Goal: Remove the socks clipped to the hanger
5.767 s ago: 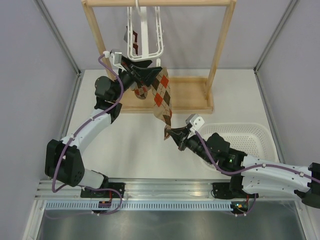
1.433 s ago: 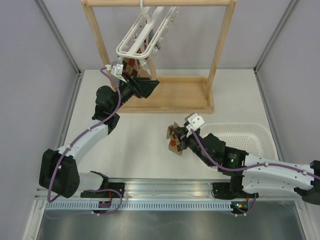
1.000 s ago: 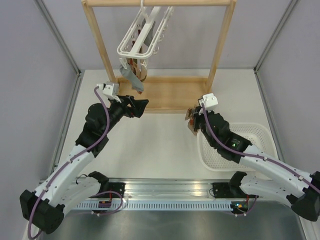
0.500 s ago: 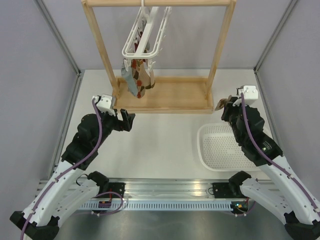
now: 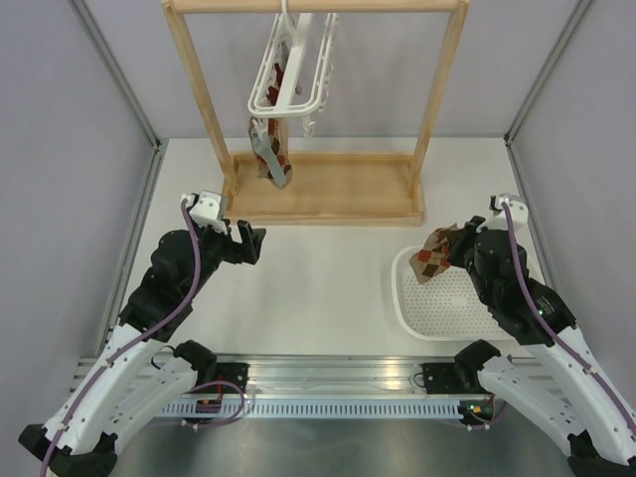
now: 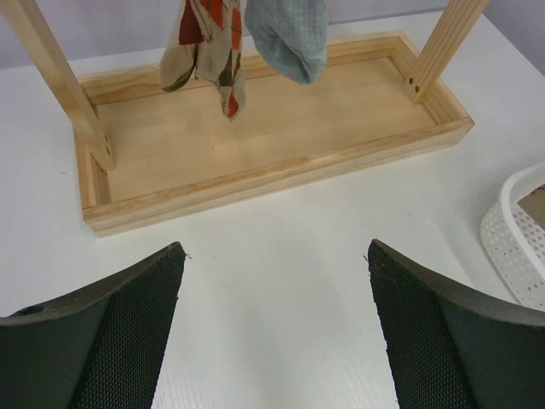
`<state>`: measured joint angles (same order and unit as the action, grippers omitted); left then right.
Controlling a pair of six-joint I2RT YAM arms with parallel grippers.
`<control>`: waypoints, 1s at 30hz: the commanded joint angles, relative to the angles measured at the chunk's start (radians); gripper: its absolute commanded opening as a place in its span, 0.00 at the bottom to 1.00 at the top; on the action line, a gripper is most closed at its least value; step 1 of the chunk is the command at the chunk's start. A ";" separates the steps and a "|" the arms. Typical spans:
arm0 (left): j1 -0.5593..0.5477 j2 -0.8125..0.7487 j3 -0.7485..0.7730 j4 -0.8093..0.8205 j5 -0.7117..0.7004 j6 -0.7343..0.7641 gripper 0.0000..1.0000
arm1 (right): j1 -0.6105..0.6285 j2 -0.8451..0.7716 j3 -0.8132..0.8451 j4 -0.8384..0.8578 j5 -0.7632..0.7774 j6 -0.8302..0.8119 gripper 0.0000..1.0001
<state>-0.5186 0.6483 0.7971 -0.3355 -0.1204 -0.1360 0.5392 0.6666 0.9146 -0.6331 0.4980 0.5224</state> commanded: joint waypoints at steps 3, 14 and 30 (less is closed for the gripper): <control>-0.001 -0.016 0.001 0.000 0.021 0.026 0.91 | -0.002 -0.042 -0.028 -0.099 0.034 0.128 0.01; -0.001 -0.012 0.005 -0.002 0.010 0.015 0.91 | -0.002 -0.117 -0.102 -0.165 0.056 0.168 0.01; 0.006 0.010 0.014 -0.019 -0.005 -0.010 0.93 | -0.002 -0.105 -0.098 -0.157 0.030 0.131 0.98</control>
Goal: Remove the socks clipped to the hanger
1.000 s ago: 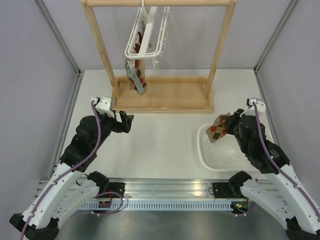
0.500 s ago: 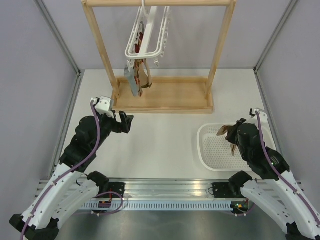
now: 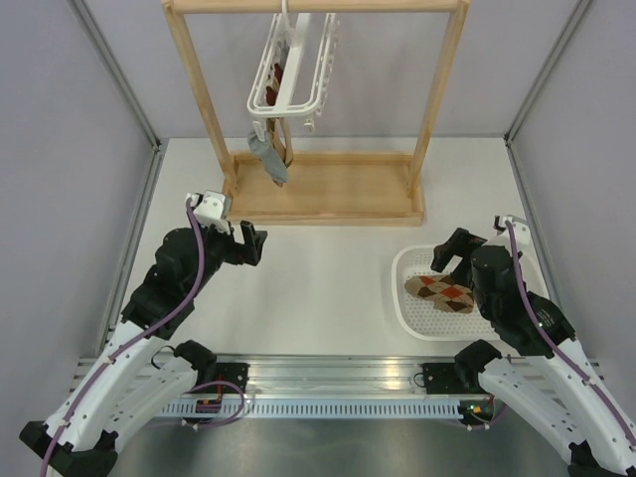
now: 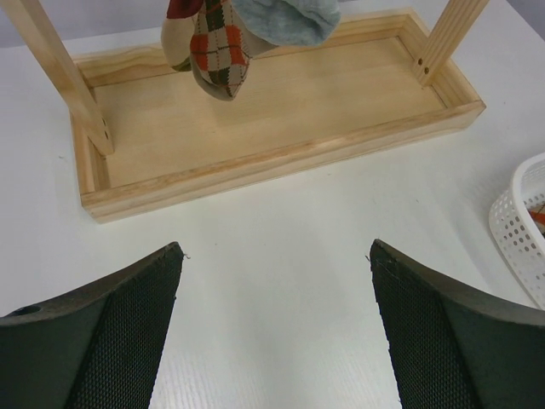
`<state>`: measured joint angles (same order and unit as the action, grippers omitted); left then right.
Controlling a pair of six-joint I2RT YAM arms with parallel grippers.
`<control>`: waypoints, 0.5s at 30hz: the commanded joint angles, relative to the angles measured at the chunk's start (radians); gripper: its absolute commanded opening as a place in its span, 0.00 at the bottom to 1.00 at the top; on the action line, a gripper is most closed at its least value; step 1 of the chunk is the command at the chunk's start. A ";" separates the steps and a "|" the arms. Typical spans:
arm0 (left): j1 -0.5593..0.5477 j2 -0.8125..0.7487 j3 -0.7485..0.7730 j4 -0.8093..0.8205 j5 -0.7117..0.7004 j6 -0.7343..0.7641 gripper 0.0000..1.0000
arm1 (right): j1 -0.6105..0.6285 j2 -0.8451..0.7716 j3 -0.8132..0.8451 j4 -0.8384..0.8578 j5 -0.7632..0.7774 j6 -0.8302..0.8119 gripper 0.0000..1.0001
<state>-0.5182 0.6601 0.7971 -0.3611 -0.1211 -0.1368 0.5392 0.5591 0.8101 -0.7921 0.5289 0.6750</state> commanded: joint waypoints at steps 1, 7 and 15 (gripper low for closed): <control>0.006 0.001 0.016 0.007 -0.006 -0.010 0.93 | -0.002 0.004 0.003 0.004 0.000 -0.026 0.98; 0.010 0.012 0.028 0.010 -0.012 -0.069 0.93 | -0.001 0.012 -0.052 0.077 -0.029 -0.041 0.98; 0.009 0.159 0.094 0.065 -0.018 -0.147 0.88 | -0.002 0.053 -0.127 0.218 -0.075 -0.072 0.98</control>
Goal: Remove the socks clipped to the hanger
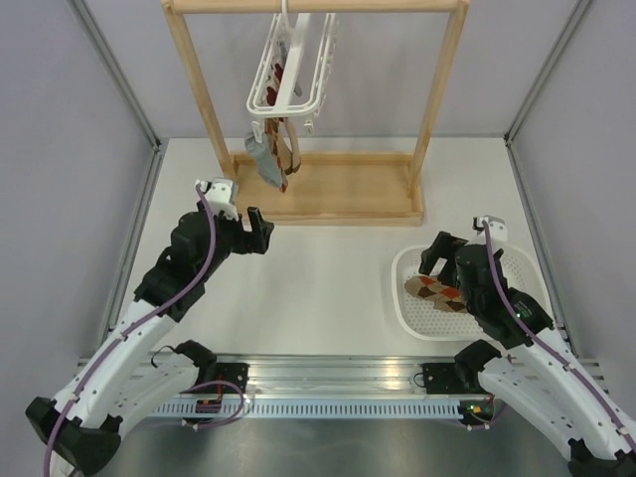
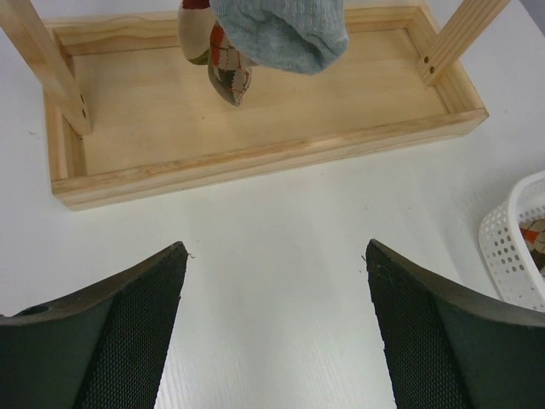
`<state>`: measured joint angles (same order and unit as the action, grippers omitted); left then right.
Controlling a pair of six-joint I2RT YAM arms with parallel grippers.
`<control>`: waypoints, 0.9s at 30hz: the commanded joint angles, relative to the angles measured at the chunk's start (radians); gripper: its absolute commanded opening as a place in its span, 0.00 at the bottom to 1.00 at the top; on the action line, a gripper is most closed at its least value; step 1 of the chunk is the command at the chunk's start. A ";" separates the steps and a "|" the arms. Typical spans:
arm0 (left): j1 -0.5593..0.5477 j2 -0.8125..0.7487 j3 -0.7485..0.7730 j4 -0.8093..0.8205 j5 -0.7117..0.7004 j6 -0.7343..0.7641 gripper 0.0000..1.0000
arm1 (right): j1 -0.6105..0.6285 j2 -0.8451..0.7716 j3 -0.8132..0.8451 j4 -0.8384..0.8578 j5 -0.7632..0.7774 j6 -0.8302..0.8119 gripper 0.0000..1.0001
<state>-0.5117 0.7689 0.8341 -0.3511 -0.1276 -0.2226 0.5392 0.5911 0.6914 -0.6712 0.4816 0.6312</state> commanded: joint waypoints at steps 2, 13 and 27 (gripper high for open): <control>0.002 0.117 0.094 0.075 -0.027 -0.064 0.88 | -0.001 0.036 -0.021 0.125 -0.037 -0.045 0.98; -0.002 0.358 0.232 0.239 -0.153 -0.110 0.88 | -0.002 0.093 -0.076 0.268 -0.127 -0.093 0.98; -0.134 0.451 0.217 0.411 -0.380 -0.152 0.87 | -0.002 0.095 -0.122 0.343 -0.169 -0.128 0.98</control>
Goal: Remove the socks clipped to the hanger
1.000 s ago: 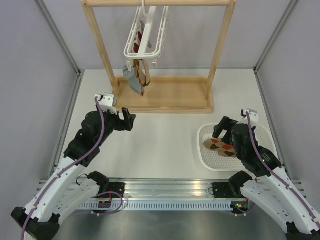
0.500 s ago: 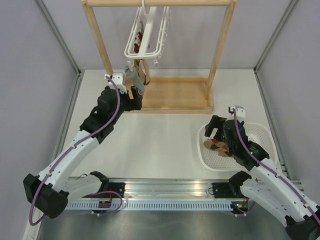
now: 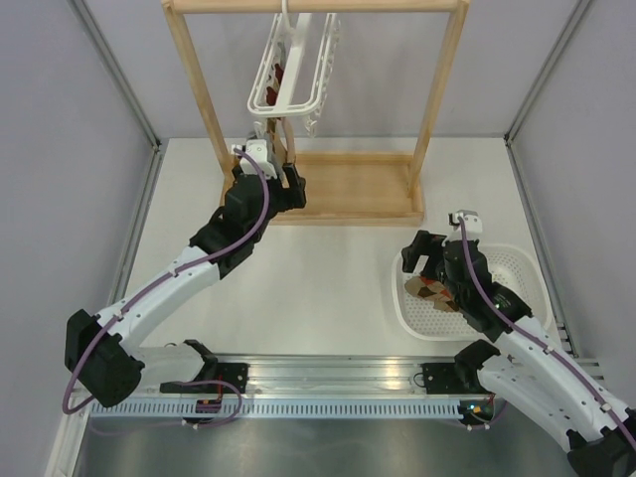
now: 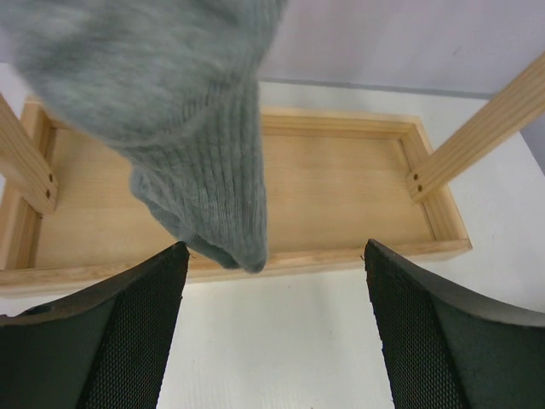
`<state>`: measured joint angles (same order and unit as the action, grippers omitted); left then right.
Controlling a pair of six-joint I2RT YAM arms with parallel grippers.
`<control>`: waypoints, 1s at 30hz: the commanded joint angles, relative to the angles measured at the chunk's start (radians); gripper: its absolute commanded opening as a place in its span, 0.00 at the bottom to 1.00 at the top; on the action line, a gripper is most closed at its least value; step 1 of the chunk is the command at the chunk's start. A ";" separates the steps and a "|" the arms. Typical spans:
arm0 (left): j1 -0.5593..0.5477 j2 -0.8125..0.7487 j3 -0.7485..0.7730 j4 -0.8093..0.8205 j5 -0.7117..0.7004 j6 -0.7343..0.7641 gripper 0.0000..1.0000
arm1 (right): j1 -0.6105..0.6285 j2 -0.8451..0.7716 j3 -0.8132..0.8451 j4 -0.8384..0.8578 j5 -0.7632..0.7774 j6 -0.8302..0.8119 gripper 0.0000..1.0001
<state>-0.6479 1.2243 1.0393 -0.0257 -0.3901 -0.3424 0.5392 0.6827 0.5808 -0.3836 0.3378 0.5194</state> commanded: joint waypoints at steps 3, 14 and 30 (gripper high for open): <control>0.002 -0.005 0.001 0.102 -0.162 -0.029 0.87 | -0.002 0.003 -0.024 0.074 -0.042 -0.019 0.98; 0.002 0.049 -0.002 0.142 -0.184 -0.006 0.64 | -0.002 -0.017 -0.036 0.080 -0.056 -0.027 0.98; 0.002 -0.075 -0.074 0.153 -0.150 0.014 0.02 | -0.002 -0.023 -0.032 0.080 -0.082 -0.022 0.98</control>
<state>-0.6464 1.2121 0.9726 0.0845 -0.5472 -0.3355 0.5392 0.6685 0.5453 -0.3294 0.2684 0.5007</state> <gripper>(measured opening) 0.034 0.982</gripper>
